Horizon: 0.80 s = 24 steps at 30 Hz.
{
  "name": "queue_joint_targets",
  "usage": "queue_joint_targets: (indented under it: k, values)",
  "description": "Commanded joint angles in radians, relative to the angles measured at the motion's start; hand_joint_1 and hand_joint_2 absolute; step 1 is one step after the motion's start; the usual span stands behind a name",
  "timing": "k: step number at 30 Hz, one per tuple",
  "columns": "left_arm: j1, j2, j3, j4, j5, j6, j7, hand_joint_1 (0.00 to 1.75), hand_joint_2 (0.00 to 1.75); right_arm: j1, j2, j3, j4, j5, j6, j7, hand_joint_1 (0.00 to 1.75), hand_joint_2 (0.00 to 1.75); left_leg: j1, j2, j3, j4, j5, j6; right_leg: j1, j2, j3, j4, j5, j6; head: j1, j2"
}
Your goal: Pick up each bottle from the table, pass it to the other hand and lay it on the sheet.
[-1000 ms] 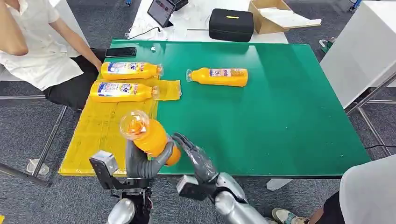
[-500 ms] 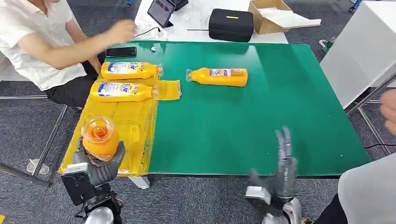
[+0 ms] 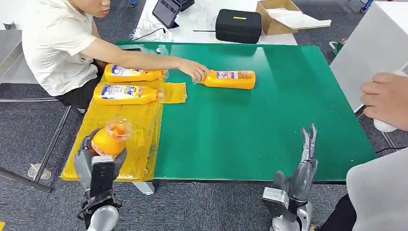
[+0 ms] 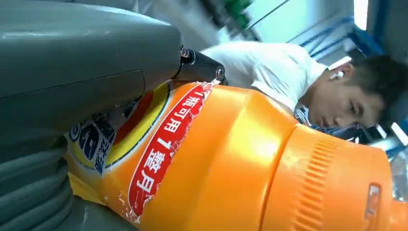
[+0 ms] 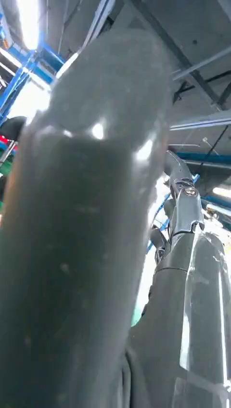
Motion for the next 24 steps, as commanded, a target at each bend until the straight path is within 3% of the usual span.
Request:
queue_joint_targets:
  k: [1, 6, 11, 13, 16, 18, 22, 24]
  values:
    - [-0.205, 0.031, -0.090, 0.444, -0.235, -0.018, 0.102, 1.75, 1.75, -0.115, -0.018, 0.100, 0.199, -0.018, 0.063, -0.001, 0.00, 0.00, 0.000, 0.001, 0.005, -0.003, 0.001, 0.000, 0.000, 0.000, 0.005, -0.002, 0.001, -0.001, 0.000, 0.000]
    - [-0.318, 0.051, -0.191, 0.671, -0.417, 0.003, 0.161, 1.75, 1.75, -0.176, -0.034, 0.158, 0.240, -0.045, 0.052, -0.001, 0.00, 0.00, 0.000, 0.001, 0.005, -0.002, 0.002, 0.001, 0.000, 0.000, 0.005, -0.002, 0.001, -0.002, 0.000, 0.000]
    - [-0.342, 0.073, -0.255, 0.772, -0.495, -0.029, 0.174, 1.75, 1.75, -0.191, -0.044, 0.172, 0.280, -0.065, 0.056, -0.001, 0.00, 0.00, 0.000, 0.002, 0.004, -0.002, 0.002, 0.001, 0.000, 0.000, 0.003, -0.001, 0.001, -0.001, 0.000, 0.000]
    - [-0.348, 0.078, -0.267, 0.802, -0.512, -0.028, 0.176, 1.66, 1.75, -0.196, -0.052, 0.189, 0.288, -0.079, 0.046, -0.001, 0.00, 0.00, 0.000, 0.003, 0.006, -0.002, 0.002, 0.001, 0.001, 0.001, 0.006, -0.002, 0.001, -0.002, 0.000, 0.000]
    - [-0.376, 0.076, -0.278, 0.854, -0.524, -0.079, 0.186, 1.50, 1.75, -0.217, -0.057, 0.212, 0.315, -0.093, 0.038, -0.001, 0.00, 0.00, 0.000, 0.003, 0.003, -0.001, 0.002, 0.001, 0.000, 0.001, 0.003, -0.001, 0.001, -0.001, 0.000, 0.000]
    - [-0.390, 0.077, -0.283, 0.871, -0.525, -0.122, 0.186, 0.77, 1.75, -0.227, -0.056, 0.222, 0.330, -0.094, 0.038, -0.001, 0.00, 0.00, 0.000, 0.004, 0.005, -0.001, 0.001, 0.001, 0.001, 0.001, 0.004, -0.001, 0.001, -0.002, 0.000, 0.000]
    - [-0.391, 0.077, -0.282, 0.873, -0.521, -0.136, 0.187, 0.75, 1.75, -0.229, -0.056, 0.225, 0.336, -0.093, 0.039, -0.001, 0.00, 0.00, 0.000, 0.004, 0.003, -0.001, 0.002, 0.000, 0.001, 0.002, 0.003, -0.001, 0.001, -0.002, 0.000, 0.000]
    - [-0.392, 0.076, -0.281, 0.877, -0.517, -0.154, 0.188, 0.54, 1.75, -0.229, -0.057, 0.227, 0.338, -0.097, 0.042, -0.001, 0.00, 0.00, 0.000, 0.004, 0.005, -0.001, 0.002, 0.001, 0.001, 0.001, 0.004, -0.001, 0.001, -0.002, 0.000, 0.000]
